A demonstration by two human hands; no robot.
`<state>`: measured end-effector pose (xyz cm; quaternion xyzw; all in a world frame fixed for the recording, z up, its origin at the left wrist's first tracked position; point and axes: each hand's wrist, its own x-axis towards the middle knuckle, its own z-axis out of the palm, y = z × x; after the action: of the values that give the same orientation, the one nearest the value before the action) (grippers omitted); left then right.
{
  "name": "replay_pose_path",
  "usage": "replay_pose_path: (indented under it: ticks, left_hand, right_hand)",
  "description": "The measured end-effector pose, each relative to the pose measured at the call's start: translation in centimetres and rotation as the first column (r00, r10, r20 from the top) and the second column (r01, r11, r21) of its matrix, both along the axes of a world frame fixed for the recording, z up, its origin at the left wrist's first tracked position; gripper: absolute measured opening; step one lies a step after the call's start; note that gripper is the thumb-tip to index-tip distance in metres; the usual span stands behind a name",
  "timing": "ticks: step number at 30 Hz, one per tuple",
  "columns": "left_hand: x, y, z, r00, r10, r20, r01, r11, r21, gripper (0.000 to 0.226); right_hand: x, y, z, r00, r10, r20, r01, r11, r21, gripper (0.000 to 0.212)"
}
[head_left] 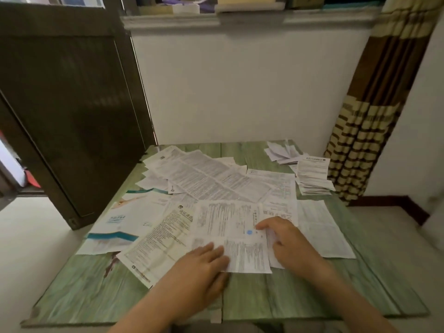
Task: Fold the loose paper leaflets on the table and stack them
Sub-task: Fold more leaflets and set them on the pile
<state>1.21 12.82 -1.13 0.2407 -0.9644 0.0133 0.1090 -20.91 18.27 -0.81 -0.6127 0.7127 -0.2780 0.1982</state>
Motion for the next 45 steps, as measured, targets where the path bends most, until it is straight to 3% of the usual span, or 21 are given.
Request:
replay_pose_path:
  ticks: [3,6,9,10,12,13,14,15,16,17,19,21,23,27,29,31,35,39,41,43,45]
  left_hand:
    - [0.4,-0.1,0.9,0.994,-0.036,-0.104,0.05,0.99,0.129,0.03]
    - [0.5,-0.8,2.7,0.98,0.006,-0.197,0.023,0.989,0.145,0.029]
    - [0.7,-1.2,4.7,0.929,0.024,-0.369,0.06,0.975,0.215,0.026]
    - [0.8,-1.4,5.5,0.897,0.068,-0.437,0.064,0.958,0.279,0.024]
    - [1.1,-2.0,7.9,0.741,0.198,-0.641,0.071,0.927,0.368,0.013]
    - [1.4,-2.6,8.6,0.632,0.303,-0.713,0.124,0.869,0.479,0.024]
    - [1.4,-2.9,9.3,0.559,0.419,-0.715,0.235,0.748,0.621,0.043]
    - [1.2,-3.1,9.6,0.571,0.508,-0.645,0.321,0.585,0.745,0.064]
    - [0.9,-3.1,9.3,0.64,0.547,-0.539,0.311,0.457,0.833,0.076]
    - [0.4,-2.8,8.7,0.718,0.536,-0.444,0.269,0.373,0.888,0.073]
    - [-0.7,-1.7,7.7,0.774,0.534,-0.341,0.223,0.274,0.936,0.043]
    - [-1.4,-1.3,7.0,0.758,0.574,-0.311,0.201,0.248,0.948,0.023]
    - [-1.5,-1.4,6.6,0.736,0.599,-0.317,0.188,0.269,0.945,0.019]
    - [-1.8,-1.2,6.2,0.702,0.629,-0.335,0.138,0.342,0.93,0.019]
    - [-1.9,-1.1,6.1,0.676,0.652,-0.344,0.125,0.359,0.925,0.019]
    - [-1.9,-1.1,6.1,0.656,0.669,-0.35,0.132,0.355,0.926,0.019]
    - [-1.6,-1.1,5.9,0.688,0.644,-0.335,0.139,0.336,0.931,0.014]
    - [-1.6,-1.1,5.7,0.694,0.635,-0.339,0.156,0.327,0.932,0.024]
    - [-1.7,-1.3,5.5,0.648,0.682,-0.338,0.2,0.275,0.94,0.022]
    - [-1.5,-1.6,5.4,0.611,0.729,-0.309,0.312,0.137,0.94,0.023]
    - [-1.4,-1.6,5.4,0.636,0.73,-0.25,0.364,0.002,0.931,0.035]
  right_hand:
    - [-0.2,1.0,0.4,0.981,0.195,-0.014,-0.194,0.98,0.051,0.063]
    - [0.1,1.6,1.0,0.948,0.318,-0.003,-0.318,0.948,-0.021,0.051]
    - [1.1,1.6,2.4,0.968,0.242,0.065,-0.224,0.953,-0.204,0.013]
    - [1.3,1.6,3.1,0.97,0.185,0.158,-0.141,0.958,-0.251,0.017]
    - [1.0,1.7,4.7,0.907,0.105,0.407,0.018,0.957,-0.289,0.016]
    - [0.7,1.7,5.3,0.846,0.084,0.527,0.081,0.955,-0.284,0.019]
    - [0.3,1.6,5.6,0.773,0.076,0.63,0.124,0.956,-0.268,0.026]
    - [0.0,1.5,5.7,0.696,0.071,0.715,0.151,0.958,-0.242,0.033]
    - [-0.1,1.3,5.6,0.641,0.064,0.765,0.169,0.96,-0.222,0.038]
    - [-0.1,1.2,5.6,0.607,0.058,0.793,0.181,0.961,-0.209,0.039]
    - [0.0,1.1,5.3,0.609,0.034,0.793,0.195,0.962,-0.192,0.038]
    - [0.0,1.3,4.8,0.613,0.008,0.79,0.208,0.963,-0.171,0.034]
    - [-0.3,1.6,4.4,0.604,-0.018,0.797,0.205,0.97,-0.134,0.032]
    - [-1.0,2.0,4.0,0.552,-0.015,0.834,0.132,0.989,-0.07,0.042]
    - [-1.3,2.3,4.1,0.487,-0.009,0.873,0.028,1.0,-0.006,0.043]
    - [-1.4,2.7,4.2,0.493,0.006,0.87,-0.077,0.996,0.036,0.042]
    - [-1.4,2.7,3.5,0.524,-0.048,0.851,-0.022,0.997,0.07,0.03]
    - [-1.5,2.7,3.5,0.527,-0.043,0.849,-0.016,0.998,0.061,0.022]
    - [-1.4,2.7,3.7,0.564,-0.012,0.825,-0.04,0.998,0.042,0.017]
    - [-1.5,2.7,3.6,0.554,-0.013,0.832,-0.018,0.999,0.027,0.029]
    - [-1.5,2.8,3.5,0.574,0.027,0.819,-0.015,1.0,-0.023,0.037]
